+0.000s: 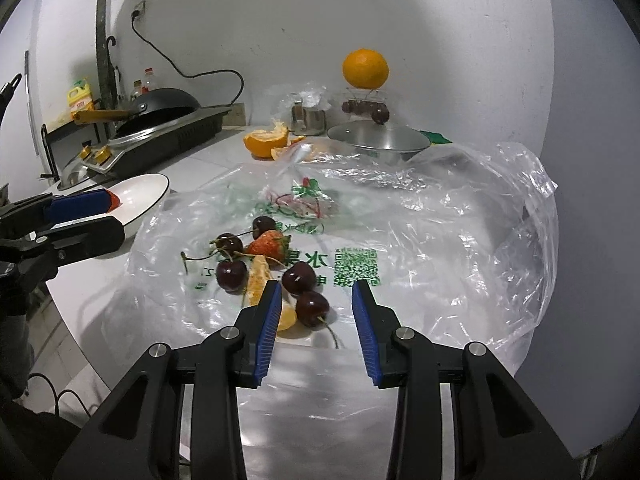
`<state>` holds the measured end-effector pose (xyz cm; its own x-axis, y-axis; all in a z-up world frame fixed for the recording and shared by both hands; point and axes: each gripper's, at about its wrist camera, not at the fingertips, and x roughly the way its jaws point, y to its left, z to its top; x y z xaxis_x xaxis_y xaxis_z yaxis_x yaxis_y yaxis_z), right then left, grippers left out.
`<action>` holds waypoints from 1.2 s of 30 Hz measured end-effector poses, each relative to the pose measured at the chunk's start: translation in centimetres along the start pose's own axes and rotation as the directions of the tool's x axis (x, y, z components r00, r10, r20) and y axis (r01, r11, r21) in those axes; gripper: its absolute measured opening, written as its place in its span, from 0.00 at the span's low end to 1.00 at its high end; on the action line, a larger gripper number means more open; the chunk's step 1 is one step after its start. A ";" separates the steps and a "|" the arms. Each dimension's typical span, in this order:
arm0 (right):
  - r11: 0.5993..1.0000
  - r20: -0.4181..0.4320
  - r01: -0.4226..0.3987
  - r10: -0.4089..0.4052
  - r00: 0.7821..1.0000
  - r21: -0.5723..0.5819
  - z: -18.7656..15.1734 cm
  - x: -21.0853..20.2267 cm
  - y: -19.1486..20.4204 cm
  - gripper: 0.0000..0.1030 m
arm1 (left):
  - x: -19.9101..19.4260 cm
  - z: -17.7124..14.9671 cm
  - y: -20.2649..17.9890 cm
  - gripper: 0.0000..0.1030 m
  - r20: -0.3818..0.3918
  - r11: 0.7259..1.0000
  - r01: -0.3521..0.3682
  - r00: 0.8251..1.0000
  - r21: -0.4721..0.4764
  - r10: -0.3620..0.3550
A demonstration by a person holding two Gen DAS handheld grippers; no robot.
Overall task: Organize fruits
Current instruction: 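Move both tools back over the fruit on the plastic bag, then grasp a dark cherry by its body with the right tool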
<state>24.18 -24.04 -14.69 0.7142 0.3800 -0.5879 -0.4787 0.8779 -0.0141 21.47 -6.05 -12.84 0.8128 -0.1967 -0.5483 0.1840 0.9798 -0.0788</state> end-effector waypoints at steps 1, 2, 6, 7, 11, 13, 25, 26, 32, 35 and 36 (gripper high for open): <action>1.000 -0.001 -0.001 0.001 1.000 0.002 0.0 0.1 -0.3 0.37 | 0.2 0.1 -0.3 0.66 0.002 1.000 0.003 1.000 0.005 -0.003; 1.000 -0.001 -0.001 0.001 1.000 0.003 0.1 0.1 -0.5 0.37 | 0.3 0.2 -0.5 0.66 0.003 1.000 0.007 1.000 0.010 -0.007; 1.000 0.001 -0.009 0.009 1.000 0.001 0.1 0.2 -1.0 0.37 | 1.4 0.4 -2.1 0.66 0.001 0.998 0.024 1.000 0.049 -0.024; 1.000 -0.001 -0.009 0.009 1.000 -0.002 0.0 0.3 -0.9 0.37 | 1.6 0.3 -2.3 0.66 -0.004 0.998 0.030 1.000 0.056 -0.030; 1.000 -0.017 -0.028 0.028 0.999 -0.009 -0.6 0.3 -0.9 0.37 | 2.4 -0.2 -3.4 0.66 -0.024 0.996 0.036 0.999 0.083 -0.034; 0.999 -0.027 -0.048 0.048 0.999 -0.013 -1.0 0.3 -0.6 0.37 | 2.5 -0.4 -3.5 0.66 -0.029 0.996 0.035 0.999 0.082 -0.032; 0.990 -0.082 -0.143 0.142 0.986 -0.009 -2.1 2.0 3.0 0.37 | 1.2 -1.4 -1.9 0.66 -0.029 0.999 0.006 1.000 0.048 -0.004; 0.989 -0.092 -0.145 0.144 0.985 -0.002 -2.2 2.2 3.2 0.37 | 1.1 -1.5 -1.9 0.66 -0.028 0.999 0.007 1.000 0.049 -0.005; 0.988 -0.128 -0.149 0.153 0.980 0.039 -2.5 3.0 3.1 0.37 | 0.6 -1.6 -1.8 0.66 -0.022 0.999 0.006 1.000 0.046 -0.005; 0.987 -0.137 -0.149 0.156 0.978 0.059 -2.5 3.1 3.1 0.37 | 0.3 -1.6 -1.8 0.66 -0.018 0.999 0.006 1.000 0.044 -0.006; 0.987 -0.141 -0.150 0.157 0.977 0.059 -2.4 3.2 3.2 0.37 | 0.2 -1.6 -1.8 0.66 -0.017 0.999 0.007 1.000 0.043 -0.007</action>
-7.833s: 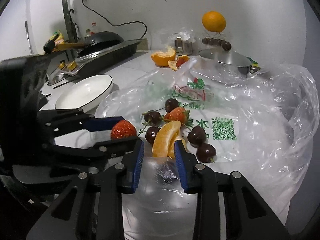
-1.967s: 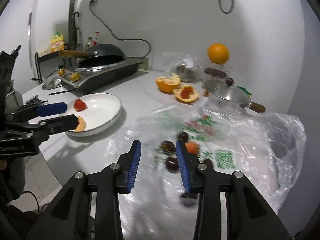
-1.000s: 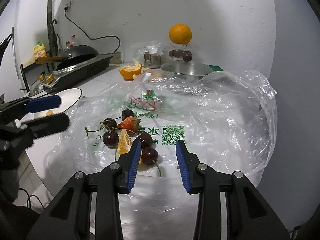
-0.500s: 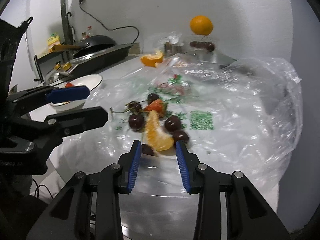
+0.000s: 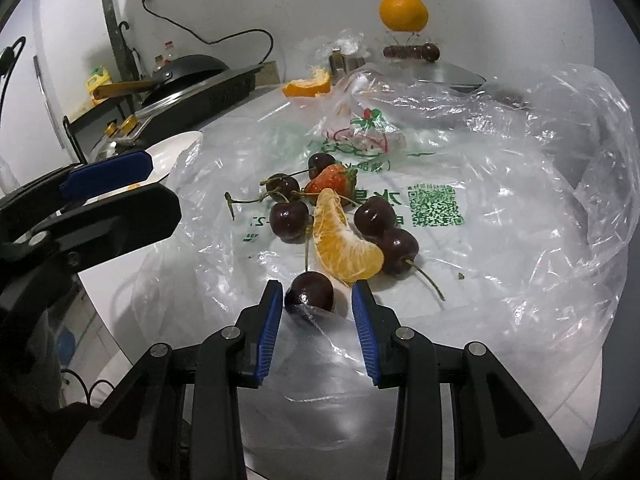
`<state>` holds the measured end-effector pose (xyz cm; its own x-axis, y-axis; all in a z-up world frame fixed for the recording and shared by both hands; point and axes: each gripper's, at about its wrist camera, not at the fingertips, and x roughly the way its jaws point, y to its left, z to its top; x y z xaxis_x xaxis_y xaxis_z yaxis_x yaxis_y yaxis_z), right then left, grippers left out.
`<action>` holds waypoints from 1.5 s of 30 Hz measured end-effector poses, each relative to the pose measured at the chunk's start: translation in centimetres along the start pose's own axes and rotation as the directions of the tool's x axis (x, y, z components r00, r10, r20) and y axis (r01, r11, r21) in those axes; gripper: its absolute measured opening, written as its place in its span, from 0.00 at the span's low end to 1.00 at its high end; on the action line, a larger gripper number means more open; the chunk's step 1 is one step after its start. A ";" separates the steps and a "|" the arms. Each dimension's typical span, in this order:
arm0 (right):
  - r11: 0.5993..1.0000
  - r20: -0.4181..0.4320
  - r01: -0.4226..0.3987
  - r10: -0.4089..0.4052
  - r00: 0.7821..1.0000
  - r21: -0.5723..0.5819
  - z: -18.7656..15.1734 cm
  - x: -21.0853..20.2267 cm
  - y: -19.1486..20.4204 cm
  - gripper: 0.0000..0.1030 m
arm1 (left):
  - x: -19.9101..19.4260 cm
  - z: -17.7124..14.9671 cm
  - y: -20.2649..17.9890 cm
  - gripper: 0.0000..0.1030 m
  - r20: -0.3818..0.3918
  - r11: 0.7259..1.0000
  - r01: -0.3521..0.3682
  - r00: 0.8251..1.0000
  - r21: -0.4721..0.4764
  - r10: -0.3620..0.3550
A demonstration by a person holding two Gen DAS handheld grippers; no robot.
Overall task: Organize fruits
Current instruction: 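Grasp a dark cherry by its body with the right tool, then grasp a mandarin segment with the left tool while the right tool holds the cherry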
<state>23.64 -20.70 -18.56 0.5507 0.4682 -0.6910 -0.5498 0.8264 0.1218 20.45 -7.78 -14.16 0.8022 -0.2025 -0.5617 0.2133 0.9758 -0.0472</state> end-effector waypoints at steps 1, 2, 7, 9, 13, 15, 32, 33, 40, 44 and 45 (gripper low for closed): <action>1.000 -0.005 -0.001 0.001 1.000 -0.006 0.0 0.1 0.2 0.37 | 0.0 0.0 0.0 0.66 0.000 1.000 0.000 1.000 0.000 0.000; 1.000 -0.015 -0.001 0.001 1.000 -0.019 0.0 0.3 0.6 0.37 | -0.1 -0.1 0.0 0.66 0.000 1.000 0.000 1.000 -0.001 0.000; 0.999 -0.012 0.023 -0.023 1.000 -0.040 0.1 0.4 1.2 0.27 | -0.5 -0.1 0.4 0.66 0.005 1.000 -0.004 1.000 -0.006 0.004; 0.998 0.003 0.035 -0.035 0.999 -0.043 0.3 0.1 1.1 0.27 | -0.7 0.0 0.6 0.66 0.008 1.000 -0.006 1.000 -0.009 0.006; 0.998 0.049 0.043 -0.041 0.998 -0.045 0.8 -1.1 0.7 0.27 | -0.9 0.1 0.6 0.66 0.015 1.000 -0.005 1.000 -0.010 0.006; 0.998 0.088 0.044 -0.039 0.995 -0.045 1.1 -2.0 0.6 0.27 | -0.9 0.2 0.5 0.66 0.015 1.000 -0.003 1.000 -0.006 0.003; 0.992 0.207 0.121 -0.125 0.970 0.033 2.2 -5.9 -4.7 0.27 | 3.3 0.9 -3.0 0.71 -0.059 0.997 0.049 0.997 0.054 -0.046; 0.992 0.207 0.123 -0.128 0.970 0.038 2.1 -5.9 -5.1 0.27 | 3.8 0.9 -3.4 0.73 -0.071 0.997 0.052 0.996 0.057 -0.048; 0.992 0.208 0.115 -0.125 0.970 0.060 1.4 -6.0 -7.1 0.27 | 6.3 1.3 -5.1 0.76 -0.101 0.997 0.022 0.995 0.070 -0.015; 0.992 0.215 0.107 -0.119 0.969 0.069 1.1 -6.1 -8.0 0.27 | 7.8 1.4 -5.6 0.76 -0.115 0.996 -0.018 0.993 0.084 0.028; 0.992 0.216 0.105 -0.118 0.969 0.071 1.1 -6.1 -8.3 0.27 | 8.2 1.4 -5.7 0.76 -0.118 0.995 -0.032 0.992 0.092 0.043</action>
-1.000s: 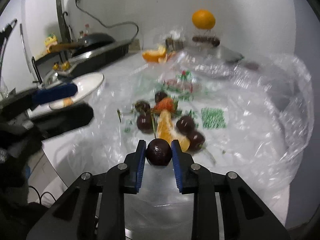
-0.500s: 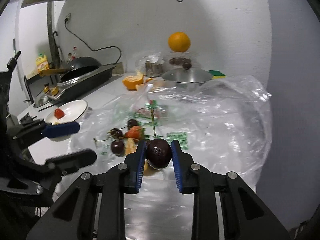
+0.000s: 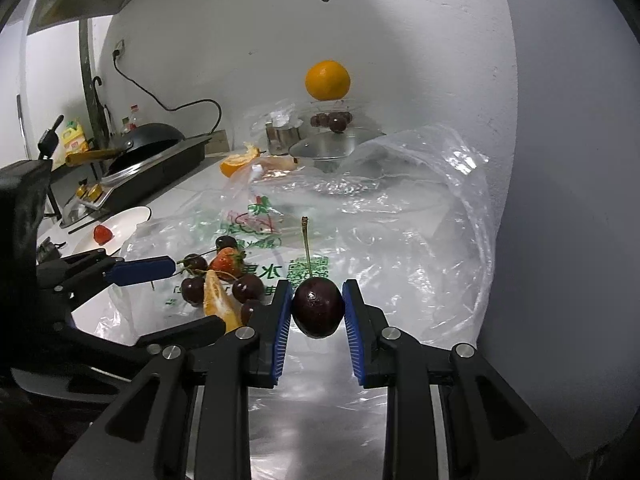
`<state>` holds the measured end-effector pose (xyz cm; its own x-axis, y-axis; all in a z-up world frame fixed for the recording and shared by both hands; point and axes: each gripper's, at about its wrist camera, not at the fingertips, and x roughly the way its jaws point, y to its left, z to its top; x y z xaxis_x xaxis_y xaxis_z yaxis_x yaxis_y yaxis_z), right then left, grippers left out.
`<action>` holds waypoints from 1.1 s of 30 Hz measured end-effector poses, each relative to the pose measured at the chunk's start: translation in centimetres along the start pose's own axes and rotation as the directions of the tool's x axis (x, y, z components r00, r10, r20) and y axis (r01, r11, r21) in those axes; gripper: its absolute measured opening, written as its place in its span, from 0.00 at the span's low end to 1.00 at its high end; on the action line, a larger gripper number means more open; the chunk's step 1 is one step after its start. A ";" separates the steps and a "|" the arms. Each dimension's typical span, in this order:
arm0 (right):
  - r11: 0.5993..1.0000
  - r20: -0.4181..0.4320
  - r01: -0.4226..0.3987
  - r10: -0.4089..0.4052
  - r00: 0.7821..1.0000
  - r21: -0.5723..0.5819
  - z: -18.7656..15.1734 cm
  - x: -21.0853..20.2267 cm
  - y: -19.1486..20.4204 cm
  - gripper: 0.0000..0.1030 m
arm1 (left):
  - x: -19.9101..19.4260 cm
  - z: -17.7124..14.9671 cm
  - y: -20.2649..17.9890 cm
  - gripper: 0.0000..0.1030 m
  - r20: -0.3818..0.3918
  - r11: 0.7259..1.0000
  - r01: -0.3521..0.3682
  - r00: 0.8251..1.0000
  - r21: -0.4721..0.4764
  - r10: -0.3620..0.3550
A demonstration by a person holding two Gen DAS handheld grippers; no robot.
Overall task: Organize fruits
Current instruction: 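Grasp a mandarin segment with the left tool while the right tool holds the cherry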
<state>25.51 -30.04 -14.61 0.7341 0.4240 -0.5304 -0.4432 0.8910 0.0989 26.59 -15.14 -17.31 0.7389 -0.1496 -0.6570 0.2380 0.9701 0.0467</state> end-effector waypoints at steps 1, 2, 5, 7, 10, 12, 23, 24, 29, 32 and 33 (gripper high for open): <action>1.000 0.000 -0.002 0.002 1.000 0.002 0.0 0.0 -0.2 0.27 | 0.3 0.0 -0.1 0.76 -0.004 1.000 -0.010 1.000 0.005 0.010; 1.000 0.002 -0.004 0.004 1.000 0.005 -0.1 0.1 -0.4 0.27 | 0.6 0.0 -0.1 0.76 -0.009 1.000 -0.017 1.000 0.011 0.017; 1.000 0.005 -0.010 0.010 1.000 0.006 -0.2 0.1 -0.8 0.27 | 1.5 -0.2 -0.5 0.76 -0.023 0.998 -0.036 0.999 0.050 0.037; 1.000 0.007 -0.015 0.015 1.000 0.006 -0.2 0.1 -0.9 0.27 | 2.0 -0.4 -0.7 0.76 -0.040 0.996 -0.029 0.999 0.081 0.033; 1.000 0.006 -0.020 0.020 1.000 0.008 -0.3 0.3 -1.0 0.27 | 2.9 -0.8 -0.9 0.76 -0.069 0.993 -0.023 0.997 0.117 0.031; 1.000 0.006 -0.023 0.023 1.000 0.009 -0.2 0.5 -1.1 0.27 | 3.2 -1.0 -0.9 0.76 -0.078 0.991 -0.017 0.997 0.130 0.028; 1.000 0.006 -0.024 0.024 1.000 0.016 -0.1 0.9 -1.0 0.27 | 4.1 -0.4 -1.1 0.76 -0.106 0.980 0.015 0.994 0.201 0.007; 1.000 0.007 -0.023 0.023 1.000 0.017 -0.1 1.0 -1.0 0.27 | 4.1 -0.3 -1.0 0.76 -0.110 0.979 0.021 0.994 0.205 0.002; 1.000 0.011 -0.015 0.014 1.000 0.022 -0.2 0.7 -1.1 0.27 | 4.5 0.1 -0.3 0.76 -0.116 0.978 0.024 0.993 0.206 0.000; 1.000 0.012 -0.010 0.010 1.000 0.024 -0.2 0.6 -1.2 0.27 | 4.6 0.1 -0.4 0.75 -0.116 0.975 0.039 0.993 0.219 -0.014; 1.000 0.012 -0.009 0.008 1.000 0.024 -0.2 0.6 -1.2 0.27 | 4.7 0.1 -0.3 0.75 -0.116 0.974 0.044 0.993 0.221 -0.018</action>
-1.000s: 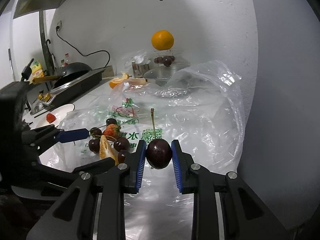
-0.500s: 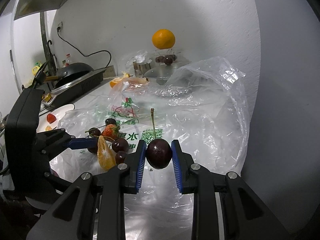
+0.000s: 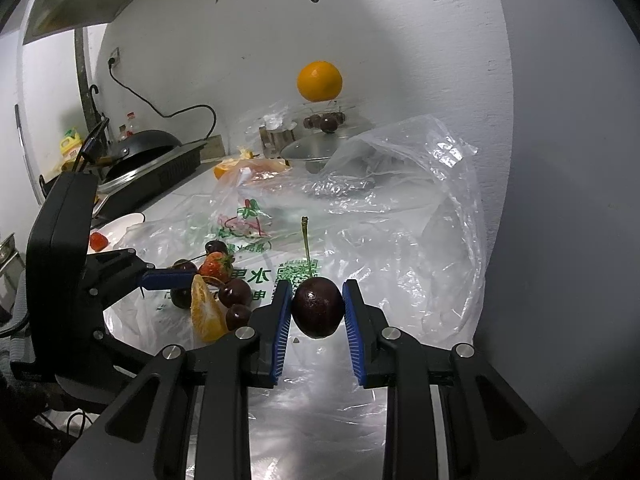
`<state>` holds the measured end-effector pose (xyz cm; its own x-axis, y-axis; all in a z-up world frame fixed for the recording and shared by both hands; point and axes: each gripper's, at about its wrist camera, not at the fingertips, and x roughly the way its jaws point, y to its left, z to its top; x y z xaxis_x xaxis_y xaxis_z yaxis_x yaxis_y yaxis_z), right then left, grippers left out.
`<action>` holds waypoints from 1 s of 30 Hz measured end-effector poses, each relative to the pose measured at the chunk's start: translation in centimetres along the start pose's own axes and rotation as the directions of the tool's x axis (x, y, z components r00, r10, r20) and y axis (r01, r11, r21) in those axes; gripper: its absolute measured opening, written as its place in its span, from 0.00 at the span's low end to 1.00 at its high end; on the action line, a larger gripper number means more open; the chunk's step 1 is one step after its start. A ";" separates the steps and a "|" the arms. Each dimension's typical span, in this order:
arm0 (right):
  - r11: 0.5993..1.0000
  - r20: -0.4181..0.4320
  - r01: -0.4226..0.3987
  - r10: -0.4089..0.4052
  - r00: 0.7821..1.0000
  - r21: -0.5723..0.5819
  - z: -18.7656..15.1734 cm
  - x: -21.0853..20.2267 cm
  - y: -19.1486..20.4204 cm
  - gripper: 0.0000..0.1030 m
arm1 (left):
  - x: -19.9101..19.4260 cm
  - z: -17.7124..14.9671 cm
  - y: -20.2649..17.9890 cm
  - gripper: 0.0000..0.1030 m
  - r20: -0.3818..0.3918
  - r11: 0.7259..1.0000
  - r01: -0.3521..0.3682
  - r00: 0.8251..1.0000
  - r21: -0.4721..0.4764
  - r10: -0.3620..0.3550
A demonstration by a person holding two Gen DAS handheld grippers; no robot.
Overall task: Organize fruits
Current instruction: 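Grasp a mandarin segment with the left tool while the right tool holds the cherry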
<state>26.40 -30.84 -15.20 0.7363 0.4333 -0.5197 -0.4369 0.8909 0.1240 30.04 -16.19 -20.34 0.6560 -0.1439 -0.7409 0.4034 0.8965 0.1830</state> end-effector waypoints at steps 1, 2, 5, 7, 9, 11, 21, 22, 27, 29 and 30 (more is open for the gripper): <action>1.000 0.000 0.000 0.000 1.000 0.000 0.0 0.0 0.0 0.27 | 0.0 0.0 0.0 0.69 -0.009 1.000 0.005 1.000 0.006 -0.005; 1.000 0.000 0.000 0.000 1.000 0.000 0.0 0.0 0.0 0.27 | 0.0 0.0 0.0 0.64 -0.013 1.000 0.009 1.000 0.004 -0.009; 1.000 0.000 0.002 -0.002 1.000 -0.004 0.0 -0.1 0.1 0.27 | -0.2 -0.2 0.3 0.59 -0.007 1.000 0.014 1.000 -0.003 -0.014; 1.000 0.002 0.004 -0.004 1.000 -0.007 0.1 -0.1 0.2 0.27 | -0.5 -0.2 0.5 0.59 -0.005 1.000 0.016 1.000 -0.005 -0.016; 1.000 0.004 0.007 -0.006 1.000 -0.009 0.2 -0.2 0.3 0.27 | -0.7 -0.3 0.7 0.58 -0.001 1.000 0.017 1.000 -0.009 -0.017; 1.000 0.004 0.009 -0.009 1.000 -0.012 0.3 -0.1 0.6 0.27 | -0.9 -0.3 0.8 0.58 0.004 1.000 0.018 1.000 -0.011 -0.018; 0.999 0.018 0.016 -0.016 1.000 -0.039 1.1 -0.7 2.3 0.27 | -4.0 -0.7 1.2 0.58 0.058 0.999 0.037 0.998 -0.031 -0.035; 0.999 0.019 0.016 -0.015 1.000 -0.042 1.2 -0.8 2.5 0.27 | -4.2 -0.7 1.3 0.58 0.062 0.999 0.039 0.997 -0.033 -0.037; 0.998 0.029 0.018 -0.016 0.999 -0.060 1.7 -1.3 3.7 0.27 | -5.9 -0.8 1.9 0.58 0.092 0.998 0.035 0.995 -0.048 -0.030; 0.998 0.032 0.017 -0.015 0.999 -0.066 1.9 -1.5 4.1 0.27 | -6.5 -0.8 2.2 0.58 0.107 0.998 0.033 0.994 -0.058 -0.026; 0.997 0.034 0.016 -0.014 0.999 -0.071 2.1 -1.6 4.4 0.27 | -6.8 -0.8 2.3 0.58 0.113 0.998 0.031 0.993 -0.062 -0.024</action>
<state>24.37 -27.34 -12.08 0.7596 0.4254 -0.4920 -0.4603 0.8860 0.0555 25.98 -12.82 -15.41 0.7139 -0.2116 -0.6675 0.3830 0.9160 0.1193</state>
